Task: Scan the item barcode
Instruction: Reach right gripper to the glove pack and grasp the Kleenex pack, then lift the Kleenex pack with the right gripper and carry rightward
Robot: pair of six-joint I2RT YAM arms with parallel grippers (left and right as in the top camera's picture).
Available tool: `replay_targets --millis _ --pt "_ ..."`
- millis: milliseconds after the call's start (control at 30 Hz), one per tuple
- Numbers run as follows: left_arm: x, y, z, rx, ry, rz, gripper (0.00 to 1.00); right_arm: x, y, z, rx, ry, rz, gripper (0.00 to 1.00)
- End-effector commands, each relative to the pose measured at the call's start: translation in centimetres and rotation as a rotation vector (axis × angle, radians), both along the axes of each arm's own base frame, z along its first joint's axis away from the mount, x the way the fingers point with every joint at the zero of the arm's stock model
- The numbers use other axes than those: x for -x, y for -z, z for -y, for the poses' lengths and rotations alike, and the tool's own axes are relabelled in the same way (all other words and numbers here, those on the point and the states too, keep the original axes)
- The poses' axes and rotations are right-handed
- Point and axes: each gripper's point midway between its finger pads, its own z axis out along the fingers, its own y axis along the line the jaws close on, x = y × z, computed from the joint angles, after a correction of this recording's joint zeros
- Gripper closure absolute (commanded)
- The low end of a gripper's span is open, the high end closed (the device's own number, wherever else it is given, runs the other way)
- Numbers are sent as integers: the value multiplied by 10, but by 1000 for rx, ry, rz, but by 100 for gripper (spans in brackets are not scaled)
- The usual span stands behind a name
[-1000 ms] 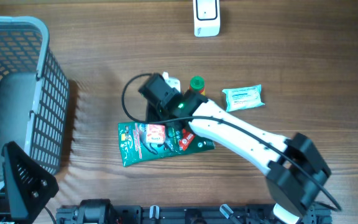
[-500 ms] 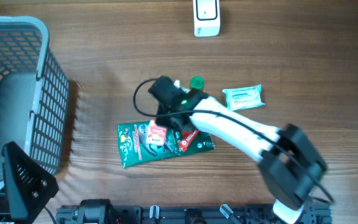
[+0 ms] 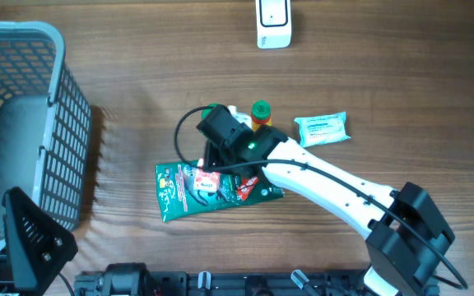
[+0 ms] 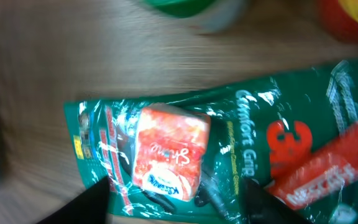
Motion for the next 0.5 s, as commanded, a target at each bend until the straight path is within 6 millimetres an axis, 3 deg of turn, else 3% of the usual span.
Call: replay_targets --millis 0,67,167,300,400,467 --pt "-2 2 1 -1 8 -5 0 -1 2 -6 90 -431 165 7" --pt "-2 2 1 -1 8 -5 0 -1 -2 -19 60 -618 234 0" --pt "-2 2 1 -1 8 -4 0 11 7 -29 36 -853 266 0" --pt "-2 2 1 -1 8 -5 0 6 25 -22 99 -934 274 3" --pt "-3 3 1 -1 8 -12 0 -8 25 -16 154 -899 309 3" --pt "-3 3 1 -1 8 -13 0 -9 22 -25 98 -940 336 11"
